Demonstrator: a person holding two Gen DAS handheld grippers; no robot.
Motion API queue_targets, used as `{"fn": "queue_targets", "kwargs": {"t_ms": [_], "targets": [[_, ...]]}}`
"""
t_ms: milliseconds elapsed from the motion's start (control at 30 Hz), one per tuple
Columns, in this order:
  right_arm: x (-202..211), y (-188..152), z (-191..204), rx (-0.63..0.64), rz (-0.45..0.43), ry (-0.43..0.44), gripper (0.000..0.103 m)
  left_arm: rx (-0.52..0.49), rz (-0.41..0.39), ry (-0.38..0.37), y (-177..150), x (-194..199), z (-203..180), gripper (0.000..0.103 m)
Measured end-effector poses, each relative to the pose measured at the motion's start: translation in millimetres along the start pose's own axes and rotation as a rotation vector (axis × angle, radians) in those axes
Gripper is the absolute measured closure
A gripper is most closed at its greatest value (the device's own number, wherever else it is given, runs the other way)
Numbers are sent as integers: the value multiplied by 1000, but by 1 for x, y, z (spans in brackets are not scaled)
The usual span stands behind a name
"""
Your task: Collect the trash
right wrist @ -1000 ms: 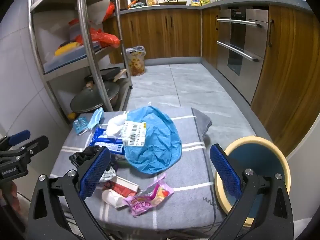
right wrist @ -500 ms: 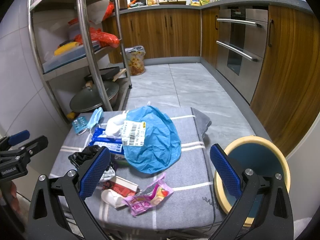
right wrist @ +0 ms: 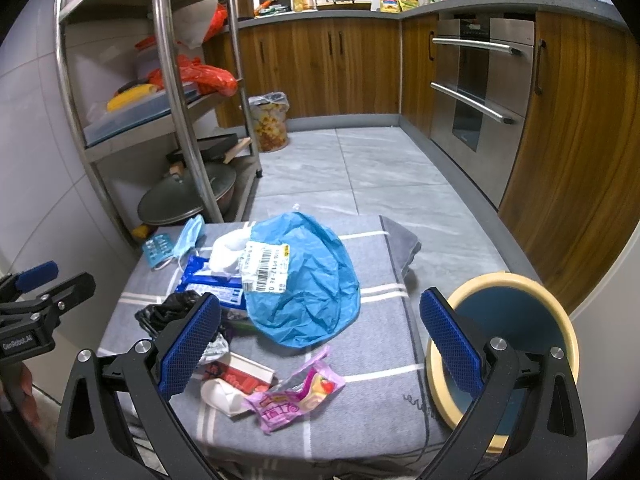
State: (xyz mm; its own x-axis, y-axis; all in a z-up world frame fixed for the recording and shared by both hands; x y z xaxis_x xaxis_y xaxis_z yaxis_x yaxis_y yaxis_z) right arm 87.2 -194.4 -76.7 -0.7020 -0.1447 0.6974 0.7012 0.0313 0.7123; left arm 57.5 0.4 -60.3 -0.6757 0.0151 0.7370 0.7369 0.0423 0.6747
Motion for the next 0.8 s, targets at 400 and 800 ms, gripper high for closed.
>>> {"fn": "queue_targets", "kwargs": {"t_ms": [400,800], "targets": [[-3,-2,-4,-4,4,-1,4,-1,1,0,-5,-3,4,5],[-4,-3,-6,-5,5,-4,4,-1,4,0,-5,-3,4,5]]}}
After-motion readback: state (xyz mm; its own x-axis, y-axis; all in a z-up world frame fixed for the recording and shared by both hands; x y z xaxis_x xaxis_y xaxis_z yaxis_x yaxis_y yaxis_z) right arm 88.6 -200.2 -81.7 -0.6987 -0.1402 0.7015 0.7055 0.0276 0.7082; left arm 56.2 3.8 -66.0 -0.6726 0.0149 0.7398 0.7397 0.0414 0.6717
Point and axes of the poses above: each gripper's, at about its wrist camera, not at the fingertips, and x roughly against the way its jaws point, z to its left, y to its top, the point moved 8 cm from there along -x, roughly the way its jaws point, and after that the axes turned 4 degrees about z, right-handed, at the moved point
